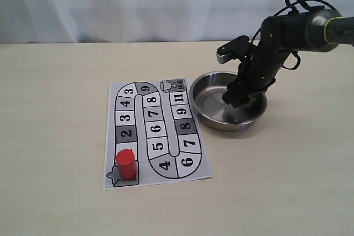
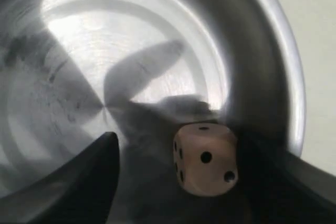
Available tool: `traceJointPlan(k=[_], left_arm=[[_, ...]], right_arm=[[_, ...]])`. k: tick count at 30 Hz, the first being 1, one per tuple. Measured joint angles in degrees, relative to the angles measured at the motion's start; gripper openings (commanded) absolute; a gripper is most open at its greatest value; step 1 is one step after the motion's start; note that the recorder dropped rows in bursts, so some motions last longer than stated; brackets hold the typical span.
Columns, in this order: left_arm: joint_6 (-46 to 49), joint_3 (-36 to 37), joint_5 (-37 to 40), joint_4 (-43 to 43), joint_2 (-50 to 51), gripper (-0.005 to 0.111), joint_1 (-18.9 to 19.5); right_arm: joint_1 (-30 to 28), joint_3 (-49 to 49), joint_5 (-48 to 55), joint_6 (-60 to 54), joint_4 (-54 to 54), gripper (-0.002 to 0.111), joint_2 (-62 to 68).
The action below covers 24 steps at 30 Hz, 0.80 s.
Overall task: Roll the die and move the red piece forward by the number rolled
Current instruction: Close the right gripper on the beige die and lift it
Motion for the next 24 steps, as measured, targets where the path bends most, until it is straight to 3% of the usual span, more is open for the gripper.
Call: traceJointPlan(k=[15,24], left_arm=[[0.0,0.0,0.0,0.0,0.0,0.000,0.0],[0.0,0.0,0.0,0.0,0.0,0.000,0.0]], right_arm=[[0.0,-0.1,0.3,-5.5,5.6,0.061,-0.7],[0.0,-0.1,0.3,-24.5,5.6,0.061,-1.0]])
